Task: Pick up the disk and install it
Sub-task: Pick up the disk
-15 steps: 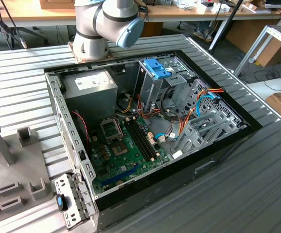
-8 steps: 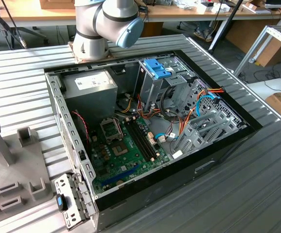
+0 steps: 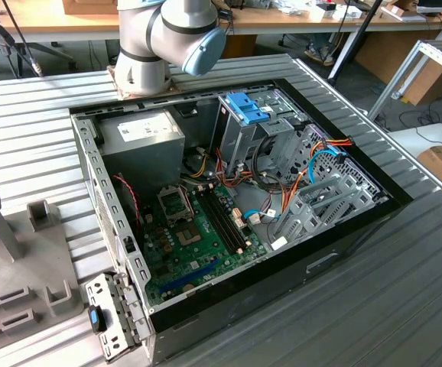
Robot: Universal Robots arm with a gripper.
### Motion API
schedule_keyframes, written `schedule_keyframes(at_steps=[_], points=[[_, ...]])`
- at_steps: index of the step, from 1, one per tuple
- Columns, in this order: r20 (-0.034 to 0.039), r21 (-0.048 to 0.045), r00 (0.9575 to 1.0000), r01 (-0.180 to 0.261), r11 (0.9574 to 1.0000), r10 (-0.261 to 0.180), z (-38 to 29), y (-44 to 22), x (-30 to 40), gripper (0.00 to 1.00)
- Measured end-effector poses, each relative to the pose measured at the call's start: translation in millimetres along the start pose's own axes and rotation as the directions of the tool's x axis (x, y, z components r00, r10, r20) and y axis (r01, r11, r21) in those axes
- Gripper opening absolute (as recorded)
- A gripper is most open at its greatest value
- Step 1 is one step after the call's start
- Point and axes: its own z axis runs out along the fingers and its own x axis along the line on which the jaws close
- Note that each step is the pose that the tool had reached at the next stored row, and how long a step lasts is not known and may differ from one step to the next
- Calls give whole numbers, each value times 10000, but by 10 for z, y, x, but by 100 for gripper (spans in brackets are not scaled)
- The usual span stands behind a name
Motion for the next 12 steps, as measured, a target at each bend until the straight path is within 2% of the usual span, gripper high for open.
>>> schedule_keyframes(at_steps=[8,12], points=[[-16,0,10000,-1,10000,1,-3,0,0,36],[-16,-1,10000,-1,10000,1,-54,1,-2,36]])
